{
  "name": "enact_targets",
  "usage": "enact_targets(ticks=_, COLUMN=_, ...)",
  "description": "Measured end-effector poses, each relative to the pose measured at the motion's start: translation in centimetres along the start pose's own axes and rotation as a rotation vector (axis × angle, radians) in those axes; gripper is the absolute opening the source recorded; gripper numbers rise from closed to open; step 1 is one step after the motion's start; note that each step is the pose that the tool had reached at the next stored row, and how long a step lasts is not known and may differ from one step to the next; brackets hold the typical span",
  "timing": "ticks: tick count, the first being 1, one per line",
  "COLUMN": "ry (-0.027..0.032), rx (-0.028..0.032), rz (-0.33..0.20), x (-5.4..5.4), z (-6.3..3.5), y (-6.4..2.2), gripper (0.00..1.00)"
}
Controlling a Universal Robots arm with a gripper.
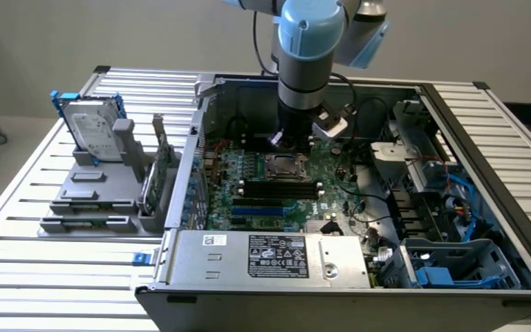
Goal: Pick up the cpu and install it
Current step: 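Install the first cpu locking lever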
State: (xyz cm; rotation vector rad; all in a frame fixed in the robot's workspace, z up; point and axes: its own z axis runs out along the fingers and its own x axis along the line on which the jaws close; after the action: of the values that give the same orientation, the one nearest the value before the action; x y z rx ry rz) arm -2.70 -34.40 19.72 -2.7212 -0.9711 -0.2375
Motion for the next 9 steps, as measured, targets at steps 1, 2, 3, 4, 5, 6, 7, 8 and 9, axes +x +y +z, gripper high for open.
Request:
enact_targets(ticks=1, ry=0.0001, rx=-0.0002, rz=0.001, x=0.0, z=-0.17, y=-0.03, gripper=0.11)
enact_targets(ticks=2, ry=0.0002, rx=-0.0003, rz=0.001, x=0.1, z=-0.37, y=-0.07, gripper=0.11)
enact_targets(ticks=3, ry=0.0003, rx=-0.0004, rz=0.002, x=0.2, z=-0.61, y=-0.11, gripper=0.11)
enact_targets(ticks=4, ry=0.0002, rx=-0.0006, rz=0.002, x=0.2, z=-0.85, y=-0.15, gripper=0.11)
enact_targets(ticks=5, ry=0.0005, rx=-0.0006, rz=0.003, x=0.3, z=-1.09, y=-0.19, gripper=0.11)
enact_targets(ticks=6, ry=0.0006, rx=-0.0008, rz=0.003, x=0.3, z=-1.34, y=-0.24, gripper=0.11)
enact_targets(ticks=7, ry=0.0006, rx=-0.0010, rz=0.004, x=0.4, z=-1.58, y=-0.28, gripper=0.11)
enact_targets(ticks=8, ry=0.0008, rx=-0.0010, rz=0.005, x=0.4, z=-1.79, y=-0.31, gripper=0.11)
enact_targets(ticks=9, ry=0.0011, rx=-0.0007, rz=0.006, x=0.4, z=-2.01, y=-0.29, gripper=0.11)
